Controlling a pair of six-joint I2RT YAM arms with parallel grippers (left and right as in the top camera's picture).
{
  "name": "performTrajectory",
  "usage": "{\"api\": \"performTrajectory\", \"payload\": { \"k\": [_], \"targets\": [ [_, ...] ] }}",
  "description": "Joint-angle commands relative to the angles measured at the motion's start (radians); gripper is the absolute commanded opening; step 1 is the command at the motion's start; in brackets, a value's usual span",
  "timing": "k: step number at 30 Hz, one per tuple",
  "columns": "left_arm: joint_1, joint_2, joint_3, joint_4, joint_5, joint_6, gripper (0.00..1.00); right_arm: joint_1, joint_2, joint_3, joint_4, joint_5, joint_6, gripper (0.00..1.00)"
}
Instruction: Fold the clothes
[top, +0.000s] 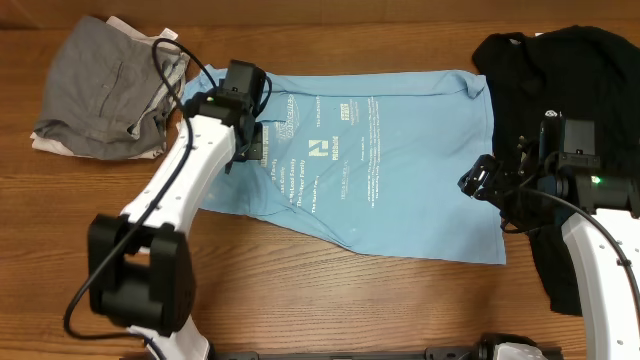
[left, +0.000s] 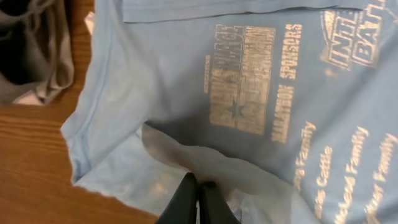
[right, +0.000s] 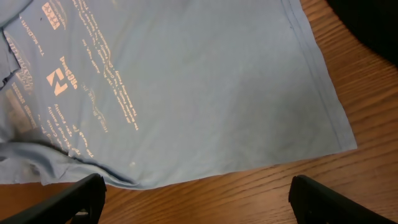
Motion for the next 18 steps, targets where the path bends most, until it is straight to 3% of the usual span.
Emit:
{"api": "performTrajectory", "payload": {
  "k": [1, 18],
  "targets": [
    [0.025, 0.058, 0.018, 0.046, -0.031, -0.008, 0.04, 0.004, -0.002, 0.000, 0.013, 0.005, -0.006, 0.99],
    [0.195, 0.066, 0.018, 0.071, 0.008, -0.044, 0.04, 0.003, 0.173, -0.067, 0.019, 0.013, 0.014, 0.99]
  ]
}}
